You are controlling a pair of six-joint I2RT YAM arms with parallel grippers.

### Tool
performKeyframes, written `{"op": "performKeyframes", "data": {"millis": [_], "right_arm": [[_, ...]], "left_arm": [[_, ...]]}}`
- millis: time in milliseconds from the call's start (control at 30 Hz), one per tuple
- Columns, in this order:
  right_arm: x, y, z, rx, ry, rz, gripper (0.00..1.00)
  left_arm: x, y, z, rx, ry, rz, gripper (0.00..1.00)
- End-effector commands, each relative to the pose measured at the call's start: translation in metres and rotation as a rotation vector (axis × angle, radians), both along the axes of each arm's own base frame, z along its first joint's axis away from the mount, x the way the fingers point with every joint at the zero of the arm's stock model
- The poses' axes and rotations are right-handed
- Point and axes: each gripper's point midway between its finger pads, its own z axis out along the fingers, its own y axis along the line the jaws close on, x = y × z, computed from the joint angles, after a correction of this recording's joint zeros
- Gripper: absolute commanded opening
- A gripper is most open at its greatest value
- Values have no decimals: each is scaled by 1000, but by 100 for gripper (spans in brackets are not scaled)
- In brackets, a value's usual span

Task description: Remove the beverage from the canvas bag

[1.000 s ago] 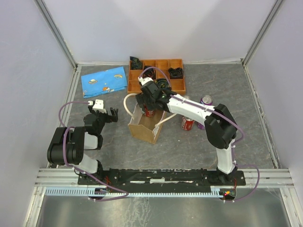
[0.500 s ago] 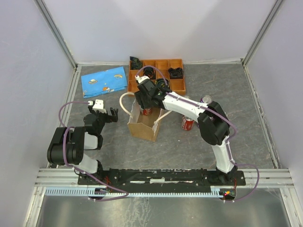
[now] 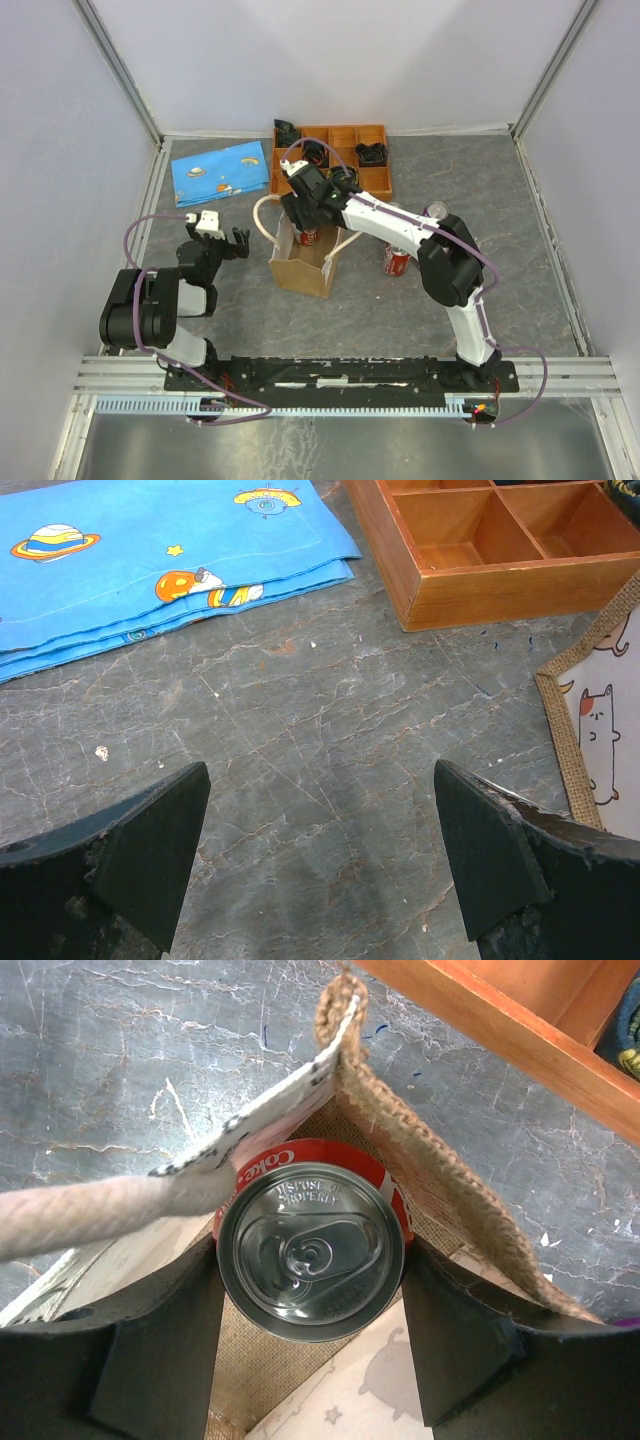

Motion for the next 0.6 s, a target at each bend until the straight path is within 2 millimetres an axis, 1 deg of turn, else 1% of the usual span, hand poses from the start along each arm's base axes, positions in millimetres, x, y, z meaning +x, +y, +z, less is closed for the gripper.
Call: {"op": "performKeyframes", "data": {"millis": [0, 133, 167, 267, 333, 367, 433, 500, 567], "right_arm": [[13, 14, 114, 167, -214, 29, 0], [10, 9, 164, 223, -312, 40, 0], [8, 6, 180, 241, -343, 41, 0], [1, -2, 219, 293, -415, 45, 0], [-6, -12, 244, 328, -468, 43, 0], [-9, -18, 254, 338, -495, 39, 0], [-14, -37, 276, 347, -558, 6, 0], [-17, -59, 289, 329, -613, -41, 0], [-17, -88, 297, 266, -668, -124, 0]], "left_arm": [[4, 1, 15, 47, -69, -15, 99], [4, 1, 16, 47, -70, -15, 99], [4, 1, 16, 47, -70, -15, 99], [4, 1, 16, 46, -70, -17, 99], [4, 1, 16, 47, -70, -16, 99], [4, 1, 16, 47, -70, -15, 99], [4, 1, 16, 48, -70, -15, 99], [4, 1, 16, 48, -70, -15, 99], [4, 1, 16, 47, -70, -15, 99]]}}
